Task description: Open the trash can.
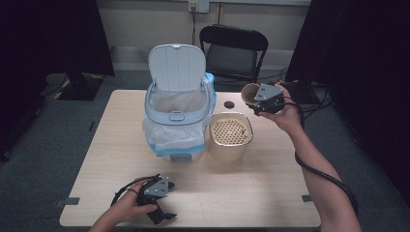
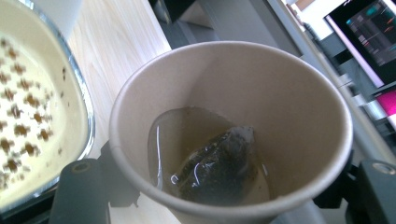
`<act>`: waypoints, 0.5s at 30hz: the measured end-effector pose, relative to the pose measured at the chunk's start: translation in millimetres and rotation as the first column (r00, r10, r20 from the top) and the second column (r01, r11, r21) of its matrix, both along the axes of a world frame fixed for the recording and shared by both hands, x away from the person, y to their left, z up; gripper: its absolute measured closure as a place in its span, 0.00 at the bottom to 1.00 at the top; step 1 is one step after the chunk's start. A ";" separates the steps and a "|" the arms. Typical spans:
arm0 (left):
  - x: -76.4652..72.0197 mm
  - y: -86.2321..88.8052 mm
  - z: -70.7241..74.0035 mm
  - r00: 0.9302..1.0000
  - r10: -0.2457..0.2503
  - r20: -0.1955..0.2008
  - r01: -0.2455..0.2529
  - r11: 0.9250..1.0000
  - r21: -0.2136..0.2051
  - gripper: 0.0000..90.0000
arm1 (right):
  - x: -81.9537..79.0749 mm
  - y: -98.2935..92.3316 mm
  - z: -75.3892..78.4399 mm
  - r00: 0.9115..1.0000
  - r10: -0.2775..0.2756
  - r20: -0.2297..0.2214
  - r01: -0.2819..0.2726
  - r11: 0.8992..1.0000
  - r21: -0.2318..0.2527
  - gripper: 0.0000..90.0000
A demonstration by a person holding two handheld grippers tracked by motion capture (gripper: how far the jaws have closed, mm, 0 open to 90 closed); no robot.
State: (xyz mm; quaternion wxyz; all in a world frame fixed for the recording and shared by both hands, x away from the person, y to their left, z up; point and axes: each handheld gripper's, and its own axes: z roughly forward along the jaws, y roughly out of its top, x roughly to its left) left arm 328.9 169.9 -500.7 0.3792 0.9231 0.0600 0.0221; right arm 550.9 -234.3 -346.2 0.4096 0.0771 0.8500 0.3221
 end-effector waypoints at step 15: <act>-0.3 -0.7 -0.9 1.000 0.008 -0.004 -0.008 1.000 -0.014 0.00 | -41.2 30.6 -5.9 0.942 0.168 0.292 0.021 0.835 -0.549 0.32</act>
